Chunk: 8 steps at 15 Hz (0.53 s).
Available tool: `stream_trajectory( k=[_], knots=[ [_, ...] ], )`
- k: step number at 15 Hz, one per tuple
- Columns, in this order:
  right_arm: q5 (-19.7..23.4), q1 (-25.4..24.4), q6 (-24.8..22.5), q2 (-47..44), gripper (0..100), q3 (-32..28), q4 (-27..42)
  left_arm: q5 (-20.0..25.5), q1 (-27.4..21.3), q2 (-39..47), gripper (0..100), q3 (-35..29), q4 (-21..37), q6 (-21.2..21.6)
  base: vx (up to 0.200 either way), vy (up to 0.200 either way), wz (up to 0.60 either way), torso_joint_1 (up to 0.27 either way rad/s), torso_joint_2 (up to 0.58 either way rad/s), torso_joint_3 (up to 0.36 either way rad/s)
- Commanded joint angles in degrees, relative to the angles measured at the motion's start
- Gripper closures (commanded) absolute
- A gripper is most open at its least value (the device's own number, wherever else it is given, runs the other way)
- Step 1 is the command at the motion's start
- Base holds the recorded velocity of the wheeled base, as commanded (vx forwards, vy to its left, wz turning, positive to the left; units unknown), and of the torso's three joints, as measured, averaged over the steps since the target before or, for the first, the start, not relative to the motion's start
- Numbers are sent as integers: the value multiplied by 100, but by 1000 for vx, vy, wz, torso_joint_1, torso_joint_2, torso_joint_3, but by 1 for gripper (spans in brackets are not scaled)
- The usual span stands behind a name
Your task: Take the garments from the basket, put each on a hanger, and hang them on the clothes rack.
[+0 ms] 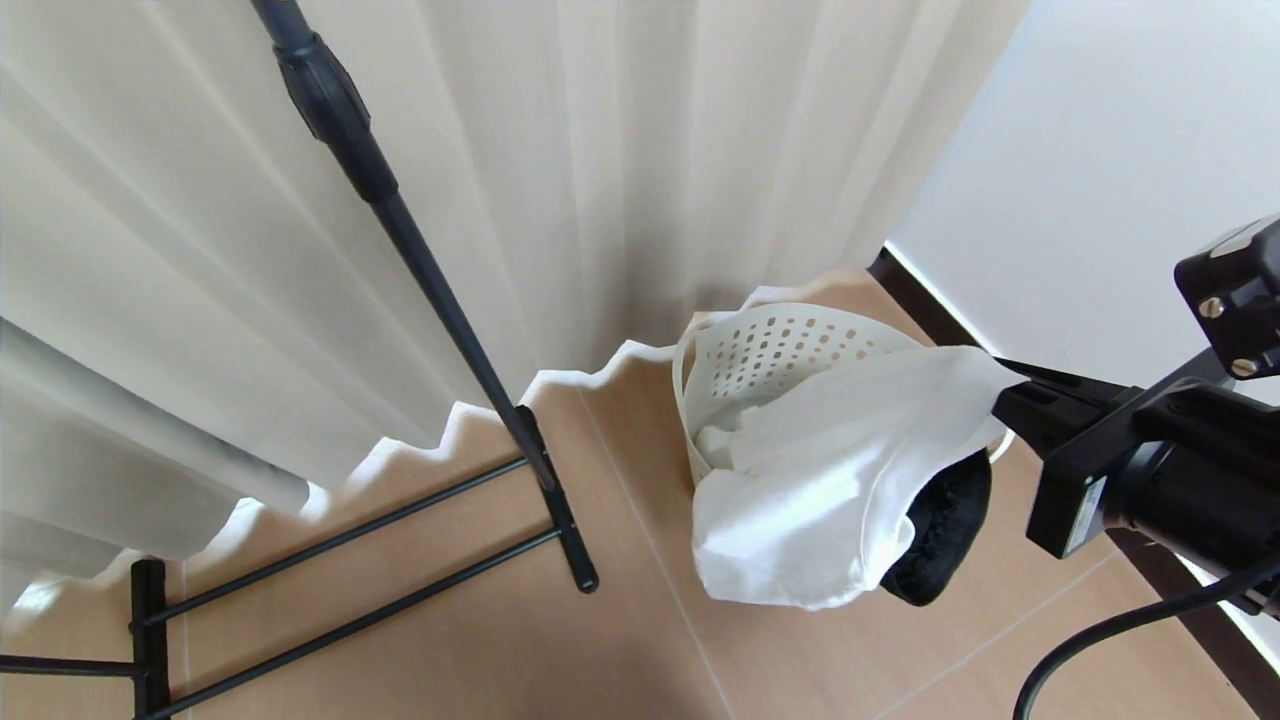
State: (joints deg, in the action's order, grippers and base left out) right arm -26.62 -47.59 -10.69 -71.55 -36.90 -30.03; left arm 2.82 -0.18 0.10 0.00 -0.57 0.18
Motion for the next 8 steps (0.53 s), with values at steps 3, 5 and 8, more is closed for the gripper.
stream_trajectory(
  k=[3,5,8],
  knots=[
    [-1,4,-12,-8,100,43,-3,0,1,8,0,0,-4,-1,0,0,0,74,-432,-134],
    [-1,4,-12,18,100,60,-3,0,1,8,0,0,-4,-1,0,0,0,102,-459,-154],
    [34,4,-21,167,100,51,-3,0,1,8,0,0,-4,-1,0,0,0,128,-473,-147]
  ],
)
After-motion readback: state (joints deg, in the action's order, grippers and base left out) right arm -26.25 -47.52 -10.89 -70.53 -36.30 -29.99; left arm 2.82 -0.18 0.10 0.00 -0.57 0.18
